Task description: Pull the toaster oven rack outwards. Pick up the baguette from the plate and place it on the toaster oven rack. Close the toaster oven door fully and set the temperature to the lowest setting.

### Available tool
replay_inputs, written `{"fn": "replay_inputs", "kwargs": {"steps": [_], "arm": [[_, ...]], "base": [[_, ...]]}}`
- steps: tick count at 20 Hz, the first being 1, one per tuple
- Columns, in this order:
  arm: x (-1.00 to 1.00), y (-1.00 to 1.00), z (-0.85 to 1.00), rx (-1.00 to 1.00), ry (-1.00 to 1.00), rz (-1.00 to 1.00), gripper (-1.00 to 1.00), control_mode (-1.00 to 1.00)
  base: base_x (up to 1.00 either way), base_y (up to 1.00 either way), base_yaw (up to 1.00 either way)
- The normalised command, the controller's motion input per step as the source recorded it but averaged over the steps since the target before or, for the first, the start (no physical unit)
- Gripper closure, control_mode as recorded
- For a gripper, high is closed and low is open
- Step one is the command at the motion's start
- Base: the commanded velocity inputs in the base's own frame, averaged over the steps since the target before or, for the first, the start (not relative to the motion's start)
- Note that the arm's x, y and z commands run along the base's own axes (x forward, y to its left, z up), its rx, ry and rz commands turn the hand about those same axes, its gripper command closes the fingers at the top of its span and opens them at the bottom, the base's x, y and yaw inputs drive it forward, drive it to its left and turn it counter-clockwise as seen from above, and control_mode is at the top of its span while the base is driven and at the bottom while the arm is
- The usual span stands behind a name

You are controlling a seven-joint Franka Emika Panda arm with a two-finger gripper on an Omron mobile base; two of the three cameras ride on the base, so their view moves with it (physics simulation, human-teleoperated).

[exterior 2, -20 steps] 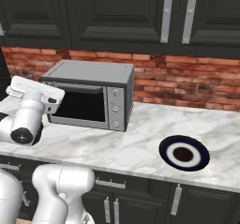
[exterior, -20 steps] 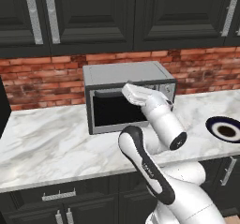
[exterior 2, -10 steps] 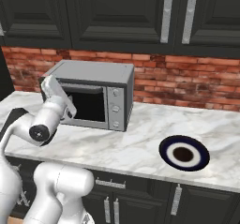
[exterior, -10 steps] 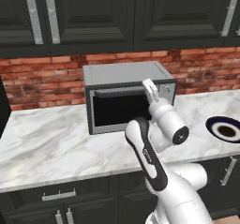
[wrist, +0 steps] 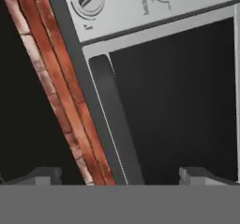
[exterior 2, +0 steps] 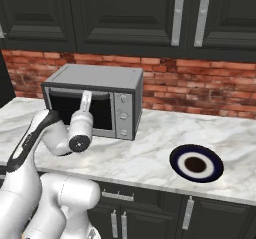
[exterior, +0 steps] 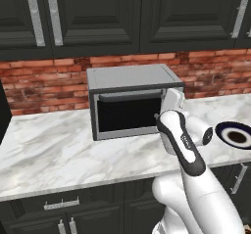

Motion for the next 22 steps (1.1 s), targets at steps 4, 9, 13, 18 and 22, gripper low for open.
{"fn": "replay_inputs", "kwargs": {"steps": [4,9,13,18,22], "arm": [[0.00,0.00,0.32,1.00,0.31,0.03,-1.00,-1.00],[-0.02,-0.01,0.60,0.92,0.19,0.00,-1.00,-1.00],[-0.02,-0.18,0.58,0.82,0.14,-0.03,-1.00,-1.00],[-0.01,-0.71,0.53,0.42,0.13,0.00,-1.00,-1.00],[0.00,-0.82,0.24,0.08,0.17,0.00,-1.00,-1.00]], "base": [[0.00,0.00,0.00],[0.00,0.00,0.00],[0.00,0.00,0.00],[0.00,0.00,0.00],[0.00,0.00,0.00]]}}
